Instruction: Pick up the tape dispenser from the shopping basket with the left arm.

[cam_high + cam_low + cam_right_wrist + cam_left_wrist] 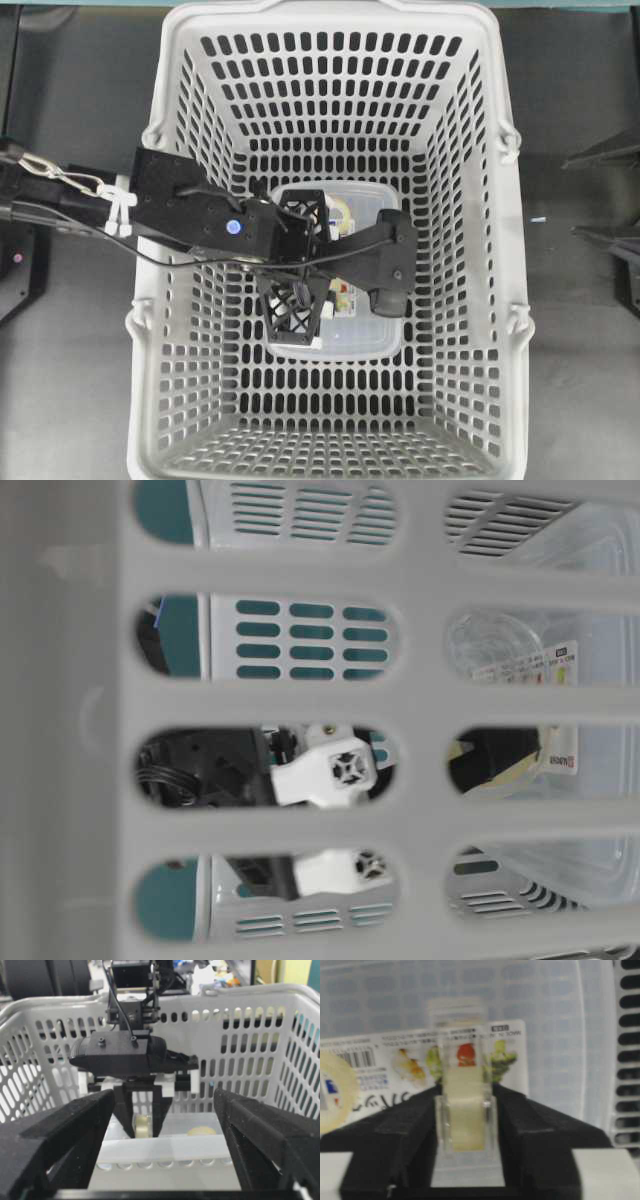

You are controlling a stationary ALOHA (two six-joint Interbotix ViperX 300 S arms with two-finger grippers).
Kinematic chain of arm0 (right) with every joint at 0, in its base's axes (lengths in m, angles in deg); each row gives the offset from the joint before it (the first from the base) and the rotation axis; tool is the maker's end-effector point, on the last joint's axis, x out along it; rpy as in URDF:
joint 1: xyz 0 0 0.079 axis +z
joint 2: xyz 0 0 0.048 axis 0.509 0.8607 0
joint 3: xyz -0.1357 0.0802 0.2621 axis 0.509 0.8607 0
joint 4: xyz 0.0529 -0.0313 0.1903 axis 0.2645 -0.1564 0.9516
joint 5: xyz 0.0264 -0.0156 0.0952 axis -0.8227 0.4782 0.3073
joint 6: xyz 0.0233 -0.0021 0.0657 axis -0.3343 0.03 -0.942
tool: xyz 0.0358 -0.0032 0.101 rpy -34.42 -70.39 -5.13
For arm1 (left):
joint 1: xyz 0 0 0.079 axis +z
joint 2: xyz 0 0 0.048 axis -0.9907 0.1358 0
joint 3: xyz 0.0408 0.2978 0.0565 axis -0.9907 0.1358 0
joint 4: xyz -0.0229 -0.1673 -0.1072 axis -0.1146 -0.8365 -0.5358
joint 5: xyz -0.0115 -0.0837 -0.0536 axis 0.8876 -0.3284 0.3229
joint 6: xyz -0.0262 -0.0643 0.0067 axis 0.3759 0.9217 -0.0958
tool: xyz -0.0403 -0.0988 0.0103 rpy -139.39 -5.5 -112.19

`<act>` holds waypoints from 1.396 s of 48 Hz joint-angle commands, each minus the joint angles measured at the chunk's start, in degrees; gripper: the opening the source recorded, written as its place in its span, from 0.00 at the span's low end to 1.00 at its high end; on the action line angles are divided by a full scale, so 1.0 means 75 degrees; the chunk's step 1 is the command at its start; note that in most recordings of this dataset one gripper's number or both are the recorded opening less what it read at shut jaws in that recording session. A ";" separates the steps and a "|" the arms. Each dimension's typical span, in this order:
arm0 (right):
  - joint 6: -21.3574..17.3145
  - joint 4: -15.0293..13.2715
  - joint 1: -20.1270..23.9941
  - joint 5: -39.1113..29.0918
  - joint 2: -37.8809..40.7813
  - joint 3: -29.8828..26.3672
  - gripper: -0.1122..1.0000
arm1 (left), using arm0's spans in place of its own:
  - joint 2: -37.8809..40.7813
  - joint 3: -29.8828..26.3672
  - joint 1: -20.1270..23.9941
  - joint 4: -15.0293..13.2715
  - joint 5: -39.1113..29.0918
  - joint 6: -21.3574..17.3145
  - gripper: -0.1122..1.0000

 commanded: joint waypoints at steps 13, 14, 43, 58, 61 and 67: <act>-0.0012 0.0023 0.0012 0.0035 -0.0070 -0.0035 0.80 | -0.0738 -0.1980 -0.0035 0.0023 -0.1793 -0.0035 0.37; -0.0012 0.0023 0.0012 0.0035 -0.0082 -0.0035 0.80 | -0.0750 -0.2168 -0.0023 0.0035 -0.1969 -0.0035 0.37; 0.0000 0.0023 0.0012 0.0035 -0.0105 -0.0023 0.80 | -0.0516 -0.3926 0.0059 0.0023 -0.4102 -0.0047 0.37; 0.0000 0.0023 0.0012 0.0035 -0.0105 0.0012 0.80 | -0.0480 -0.3914 0.0059 0.0023 -0.4102 -0.0047 0.37; 0.0000 0.0023 0.0012 0.0035 -0.0105 0.0012 0.80 | -0.0469 -0.3914 0.0059 0.0023 -0.4102 -0.0047 0.37; 0.0000 0.0023 0.0012 0.0035 -0.0105 0.0012 0.80 | -0.0445 -0.3926 0.0059 0.0023 -0.4102 -0.0047 0.37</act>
